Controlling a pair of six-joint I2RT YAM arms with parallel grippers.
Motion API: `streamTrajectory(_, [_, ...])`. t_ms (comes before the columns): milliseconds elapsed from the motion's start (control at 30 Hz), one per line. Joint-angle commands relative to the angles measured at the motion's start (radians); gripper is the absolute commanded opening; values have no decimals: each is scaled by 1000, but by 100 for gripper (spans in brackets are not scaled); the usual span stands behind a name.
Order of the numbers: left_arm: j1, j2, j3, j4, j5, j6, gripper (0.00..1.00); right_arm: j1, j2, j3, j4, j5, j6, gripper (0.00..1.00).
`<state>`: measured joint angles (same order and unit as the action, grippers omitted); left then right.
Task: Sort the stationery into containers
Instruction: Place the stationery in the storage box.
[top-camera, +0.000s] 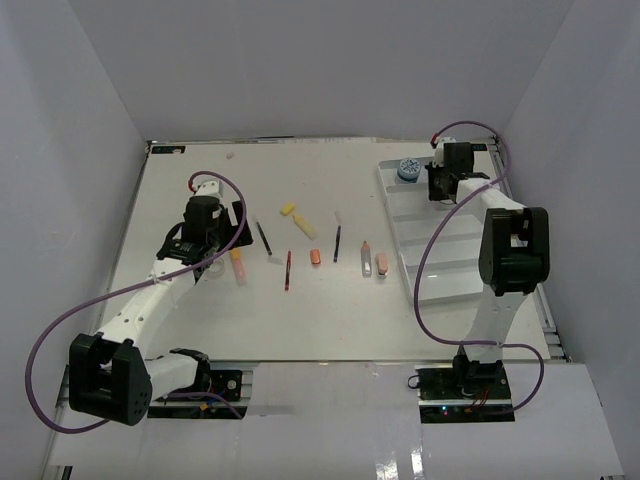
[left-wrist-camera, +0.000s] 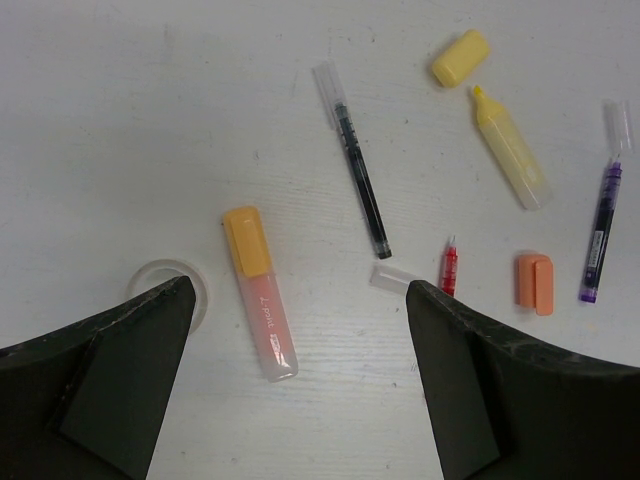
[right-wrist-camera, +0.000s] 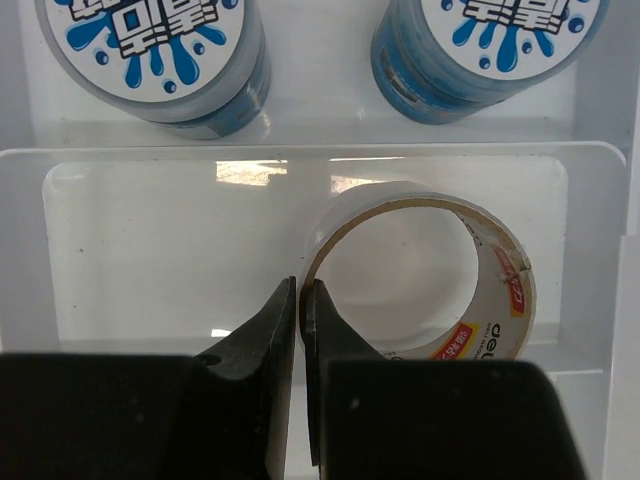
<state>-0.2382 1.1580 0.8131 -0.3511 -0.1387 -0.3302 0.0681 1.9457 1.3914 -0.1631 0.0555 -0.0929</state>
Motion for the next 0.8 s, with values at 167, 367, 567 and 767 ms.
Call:
streamTrajectory(167, [5,6,9,1,10,0,98,-28,8,-12,51,27,33,10])
streamTrajectory(367, [5,11,8,1,5,-1,98,-40,27,8,51,67,45,20])
streamTrajectory(567, [5,9,8,1,4,-1,98,-39,-28,0,66,20,50,55])
streamTrajectory(767, [5,3,5,1,-27,-6,98,-4,-191,-44,47,0,51,79])
